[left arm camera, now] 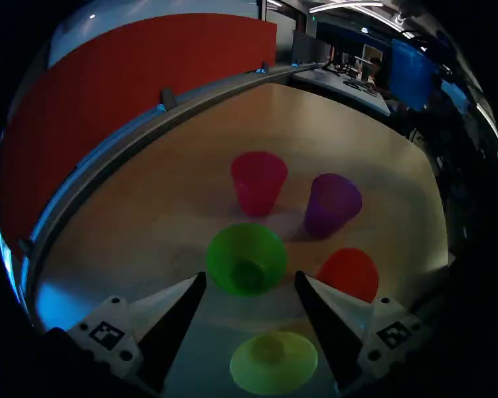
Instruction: Pour water
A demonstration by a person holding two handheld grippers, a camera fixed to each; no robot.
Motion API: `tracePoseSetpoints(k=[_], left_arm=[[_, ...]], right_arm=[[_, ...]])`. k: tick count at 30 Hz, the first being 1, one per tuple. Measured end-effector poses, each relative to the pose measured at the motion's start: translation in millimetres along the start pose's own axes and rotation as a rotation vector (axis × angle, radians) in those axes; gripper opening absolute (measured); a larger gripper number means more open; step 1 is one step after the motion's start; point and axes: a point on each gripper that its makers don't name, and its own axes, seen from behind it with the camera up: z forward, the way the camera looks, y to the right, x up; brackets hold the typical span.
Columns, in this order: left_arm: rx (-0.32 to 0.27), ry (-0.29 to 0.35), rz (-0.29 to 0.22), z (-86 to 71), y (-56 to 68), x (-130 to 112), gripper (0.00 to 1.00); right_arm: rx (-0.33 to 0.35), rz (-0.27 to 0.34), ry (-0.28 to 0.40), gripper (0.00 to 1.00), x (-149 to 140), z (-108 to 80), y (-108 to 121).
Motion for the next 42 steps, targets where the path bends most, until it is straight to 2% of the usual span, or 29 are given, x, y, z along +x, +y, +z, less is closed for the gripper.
tracePoseSetpoints(k=[24,27,29,36,42], left_arm=[[0.017,-0.012,-0.026,21.9,-6.1,9,1.00],[0.023,-0.006,-0.024,22.7,-7.1,10,0.98],[0.025,-0.005,-0.024,23.3,-7.3,10,0.91],[0.034,0.007,-0.024,21.7,-7.1,11,0.90],[0.029,0.041,-0.032,12.1,-6.1,19,0.90]], right_arm=[[-0.021,0.014,-0.007,0.91,-12,-5.2,13],[-0.023,0.014,-0.007,0.91,-12,-6.0,13],[-0.023,0.014,-0.007,0.91,-12,-6.4,13],[-0.022,0.012,-0.005,0.91,-10,-7.3,12],[-0.023,0.008,-0.004,0.91,-8,-8.2,10]])
